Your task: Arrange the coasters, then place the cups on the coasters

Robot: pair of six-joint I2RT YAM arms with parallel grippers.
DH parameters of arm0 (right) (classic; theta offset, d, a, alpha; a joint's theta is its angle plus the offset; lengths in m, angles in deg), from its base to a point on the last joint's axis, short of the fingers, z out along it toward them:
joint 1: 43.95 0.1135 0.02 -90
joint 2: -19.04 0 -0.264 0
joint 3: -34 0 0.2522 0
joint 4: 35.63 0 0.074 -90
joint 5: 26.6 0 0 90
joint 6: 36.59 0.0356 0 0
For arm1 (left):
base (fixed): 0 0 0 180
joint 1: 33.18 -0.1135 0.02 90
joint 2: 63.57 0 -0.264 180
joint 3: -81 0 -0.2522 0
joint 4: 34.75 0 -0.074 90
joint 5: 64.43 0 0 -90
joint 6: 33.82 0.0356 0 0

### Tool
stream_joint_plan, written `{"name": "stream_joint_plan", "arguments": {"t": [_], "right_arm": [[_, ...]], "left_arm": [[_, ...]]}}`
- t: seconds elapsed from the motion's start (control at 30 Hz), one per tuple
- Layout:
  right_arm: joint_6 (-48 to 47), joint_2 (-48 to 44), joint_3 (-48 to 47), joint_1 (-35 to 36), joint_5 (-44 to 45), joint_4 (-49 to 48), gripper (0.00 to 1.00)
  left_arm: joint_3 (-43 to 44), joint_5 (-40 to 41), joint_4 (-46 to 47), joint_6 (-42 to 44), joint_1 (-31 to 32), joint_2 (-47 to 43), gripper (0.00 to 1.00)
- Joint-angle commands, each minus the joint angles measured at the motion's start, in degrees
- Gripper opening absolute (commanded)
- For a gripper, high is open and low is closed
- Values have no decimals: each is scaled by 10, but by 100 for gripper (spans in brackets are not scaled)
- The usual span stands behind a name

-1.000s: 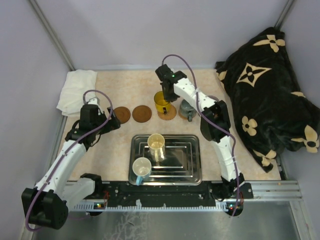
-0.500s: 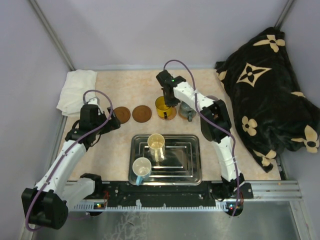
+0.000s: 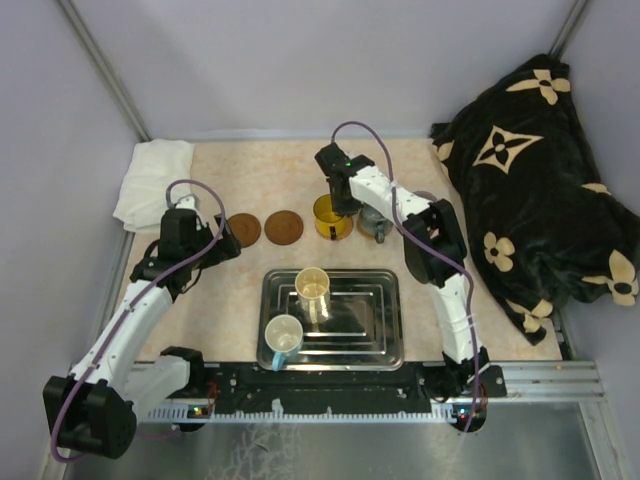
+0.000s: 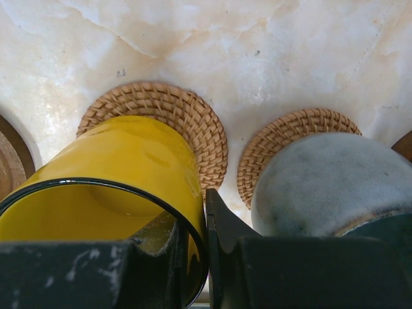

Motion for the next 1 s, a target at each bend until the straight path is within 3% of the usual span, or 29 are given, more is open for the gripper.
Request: {"name": "stream_joint_plan", "arguments": {"t": [0.0,0.7,0.97], "right_arm": [[11,-67,13,-10,7,-35,0],[20,-66,53,-23,-17,-92,0],[6,-76,78,-23,-14,-96,21]], "left_arm": [[-5,1,13,5,4,-6,100],[-9,5,7,8,4,-11,100],[-6,3,13,7,4,-8,100]]}}
